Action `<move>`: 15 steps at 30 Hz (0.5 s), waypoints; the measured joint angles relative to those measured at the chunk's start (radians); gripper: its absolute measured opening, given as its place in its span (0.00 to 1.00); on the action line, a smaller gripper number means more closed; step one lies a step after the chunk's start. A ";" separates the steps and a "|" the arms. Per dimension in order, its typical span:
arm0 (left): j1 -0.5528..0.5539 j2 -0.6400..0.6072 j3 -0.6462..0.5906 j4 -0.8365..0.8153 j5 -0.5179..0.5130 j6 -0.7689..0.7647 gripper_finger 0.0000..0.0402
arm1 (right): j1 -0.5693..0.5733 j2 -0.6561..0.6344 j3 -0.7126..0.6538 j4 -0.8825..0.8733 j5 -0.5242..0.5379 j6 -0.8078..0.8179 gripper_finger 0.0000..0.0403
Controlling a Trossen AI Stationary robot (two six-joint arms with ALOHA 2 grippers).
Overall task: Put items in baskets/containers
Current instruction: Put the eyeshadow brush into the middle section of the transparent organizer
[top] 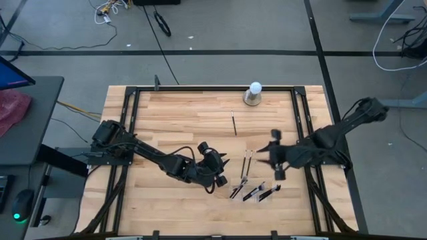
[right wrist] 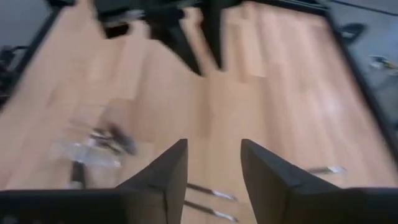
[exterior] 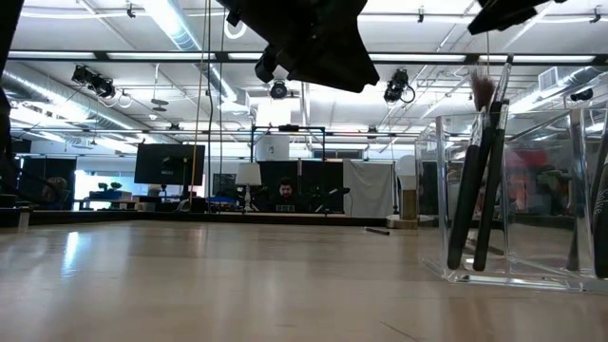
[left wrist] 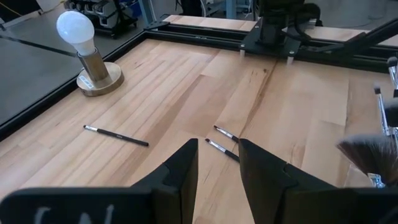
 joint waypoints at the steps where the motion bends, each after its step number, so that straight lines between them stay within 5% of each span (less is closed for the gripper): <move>1: 0.000 0.000 0.000 0.000 0.000 0.000 0.29 | 0.005 -0.026 -0.006 -0.024 0.028 0.014 0.37; 15: 0.063 0.076 0.000 0.120 -0.036 -0.097 0.29 | 0.022 -0.333 -0.494 0.112 0.065 0.285 0.33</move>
